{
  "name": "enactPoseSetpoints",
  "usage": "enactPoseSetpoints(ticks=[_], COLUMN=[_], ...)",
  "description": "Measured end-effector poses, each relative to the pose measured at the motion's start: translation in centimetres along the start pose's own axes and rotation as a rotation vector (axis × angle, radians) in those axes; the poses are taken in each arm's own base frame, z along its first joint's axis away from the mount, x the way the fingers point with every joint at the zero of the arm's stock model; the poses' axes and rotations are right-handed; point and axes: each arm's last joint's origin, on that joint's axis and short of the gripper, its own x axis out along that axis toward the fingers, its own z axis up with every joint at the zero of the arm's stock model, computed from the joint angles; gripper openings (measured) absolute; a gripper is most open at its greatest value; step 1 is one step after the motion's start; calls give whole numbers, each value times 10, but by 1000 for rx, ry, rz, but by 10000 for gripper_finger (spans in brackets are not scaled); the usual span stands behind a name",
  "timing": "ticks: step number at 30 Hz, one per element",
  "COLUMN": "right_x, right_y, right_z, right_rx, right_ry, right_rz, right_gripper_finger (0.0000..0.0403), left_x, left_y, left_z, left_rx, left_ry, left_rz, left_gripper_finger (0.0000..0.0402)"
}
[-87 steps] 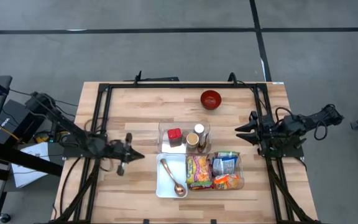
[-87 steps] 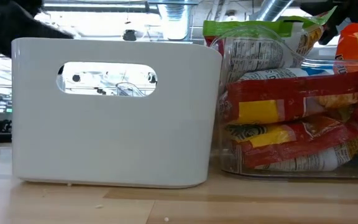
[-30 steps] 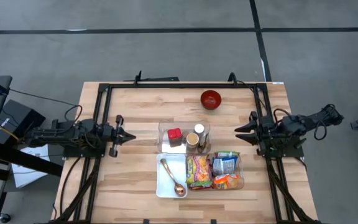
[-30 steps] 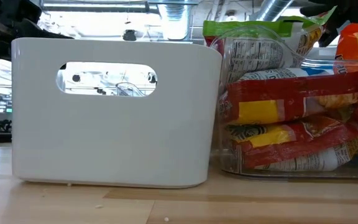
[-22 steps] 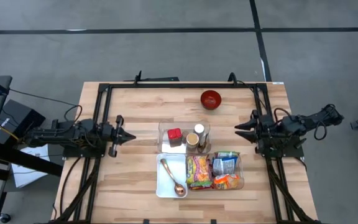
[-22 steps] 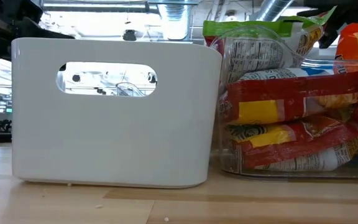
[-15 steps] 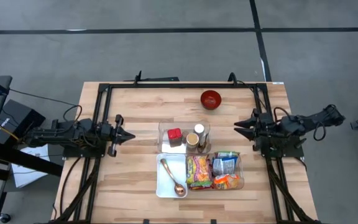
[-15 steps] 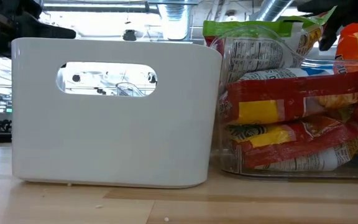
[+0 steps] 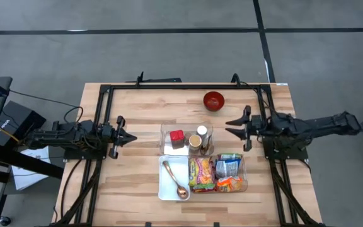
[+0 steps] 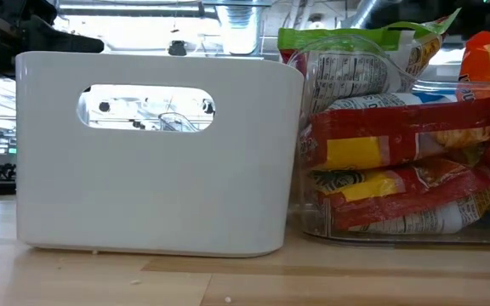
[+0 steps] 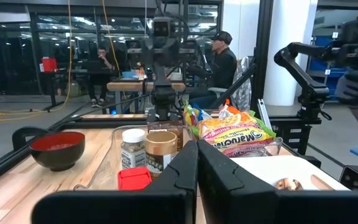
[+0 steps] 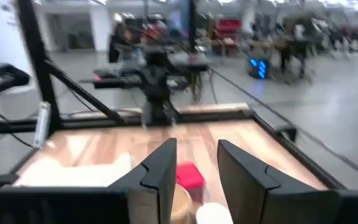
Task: Pick & Place Food Item
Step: Return to Home Position
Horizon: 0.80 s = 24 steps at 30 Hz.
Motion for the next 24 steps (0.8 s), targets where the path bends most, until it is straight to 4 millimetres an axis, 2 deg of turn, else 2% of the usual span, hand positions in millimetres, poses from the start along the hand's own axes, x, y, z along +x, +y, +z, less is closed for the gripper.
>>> enactPoseSetpoints(ticks=[2, 5, 17, 24], right_x=[-5, -16, -65, -67], right_y=[-5, -7, -16, -15], right_z=[-2, 0, -23, -27], right_rx=[21, 44, 62, 42], right_ry=[21, -40, -95, -46], right_rz=[-27, -28, -18, -10], right_gripper_finger=[111, 111, 111, 111], left_x=[0, 0, 0, 1], left_y=[0, 0, 0, 0], left_z=[0, 0, 0, -1], left_rx=[0, 0, 0, -1], left_ry=[0, -1, 1, 7], left_rz=[0, 0, 0, 0], left_gripper_finger=[0, 0, 0, 0])
